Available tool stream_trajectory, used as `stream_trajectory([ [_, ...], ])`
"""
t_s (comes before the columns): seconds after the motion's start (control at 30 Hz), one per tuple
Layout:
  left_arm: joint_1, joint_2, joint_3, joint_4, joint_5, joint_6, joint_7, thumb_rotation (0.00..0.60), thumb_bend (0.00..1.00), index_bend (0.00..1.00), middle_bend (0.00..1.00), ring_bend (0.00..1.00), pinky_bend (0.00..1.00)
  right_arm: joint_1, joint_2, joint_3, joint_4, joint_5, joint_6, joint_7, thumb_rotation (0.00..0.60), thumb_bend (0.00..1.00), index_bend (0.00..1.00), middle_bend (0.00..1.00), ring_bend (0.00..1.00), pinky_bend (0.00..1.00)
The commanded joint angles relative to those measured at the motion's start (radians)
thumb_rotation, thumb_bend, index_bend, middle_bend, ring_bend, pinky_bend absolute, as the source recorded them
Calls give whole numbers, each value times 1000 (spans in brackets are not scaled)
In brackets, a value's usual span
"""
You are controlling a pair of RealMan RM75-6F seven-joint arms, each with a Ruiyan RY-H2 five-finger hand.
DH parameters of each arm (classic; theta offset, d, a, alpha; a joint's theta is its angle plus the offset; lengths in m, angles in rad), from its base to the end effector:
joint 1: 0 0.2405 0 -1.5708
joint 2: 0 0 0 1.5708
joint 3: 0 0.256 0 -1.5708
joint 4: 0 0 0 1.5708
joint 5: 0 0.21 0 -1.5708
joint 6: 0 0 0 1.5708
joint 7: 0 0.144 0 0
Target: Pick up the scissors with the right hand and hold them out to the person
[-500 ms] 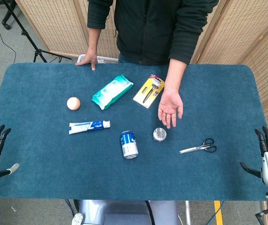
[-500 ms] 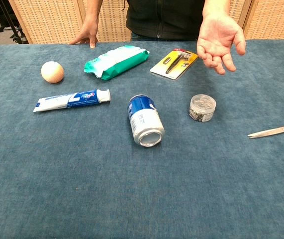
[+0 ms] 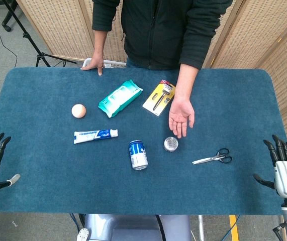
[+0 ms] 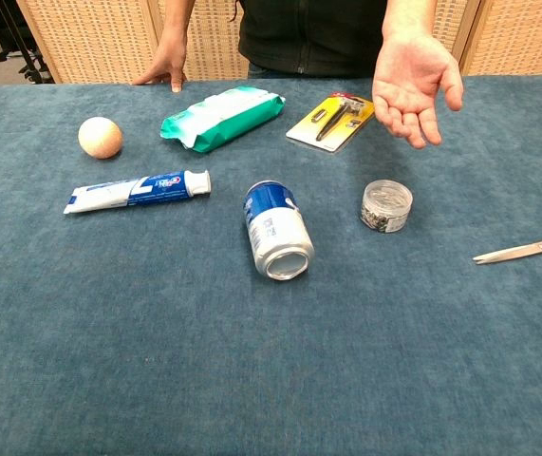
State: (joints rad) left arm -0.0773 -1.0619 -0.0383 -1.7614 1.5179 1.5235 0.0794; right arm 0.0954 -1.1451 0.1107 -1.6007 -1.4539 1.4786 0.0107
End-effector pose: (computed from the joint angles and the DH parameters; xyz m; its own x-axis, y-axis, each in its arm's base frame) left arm -0.2833 0.1741 0.1666 0.3849 -0.0165 0.9228 0.9224 -0.0266 -0.3853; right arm -0.3103 -0.1967 0.1622 0.3622 0.0550 0.9305 -0.9321 0.0237 0.3614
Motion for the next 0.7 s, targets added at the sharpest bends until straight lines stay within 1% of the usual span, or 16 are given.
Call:
stream_trajectory([
  [0.03, -2, -3, -3, 2, -4, -3, 5, 600, 0, 0, 0, 0, 0, 64, -10, -4, 87, -51, -81, 92, 600, 128, 258, 0, 0, 0],
  [0.07, -4, -5, -4, 2, -8, -7, 9, 600, 0, 0, 0, 0, 0, 97, -24, -2, 141, -71, -116, 137, 600, 147, 278, 0, 0, 0],
  [0.13, -8, -12, -9, 1, -19, -13, 26, 600, 0, 0, 0, 0, 0, 179, -61, -1, 256, -98, -218, 150, 600, 162, 297, 0, 0, 0],
  [0.3, -15, -28, -15, 2, -35, -24, 59, 600, 0, 0, 0, 0, 0, 255, -122, -11, 384, -115, -308, 202, 600, 227, 328, 16, 0, 0],
  [0.37, -32, -41, -24, -1, -44, -44, 87, 600, 0, 0, 0, 0, 0, 293, -163, -15, 457, -121, -349, 203, 600, 256, 359, 31, 0, 0],
  [0.5, -39, -48, -32, -12, -72, -57, 123, 600, 0, 0, 0, 0, 0, 329, -197, -23, 523, -120, -393, 220, 600, 303, 389, 35, 0, 0],
  [0.7, -44, -56, -37, -19, -87, -62, 148, 600, 0, 0, 0, 0, 0, 368, -219, -48, 572, -130, -441, 214, 600, 306, 389, 35, 0, 0],
])
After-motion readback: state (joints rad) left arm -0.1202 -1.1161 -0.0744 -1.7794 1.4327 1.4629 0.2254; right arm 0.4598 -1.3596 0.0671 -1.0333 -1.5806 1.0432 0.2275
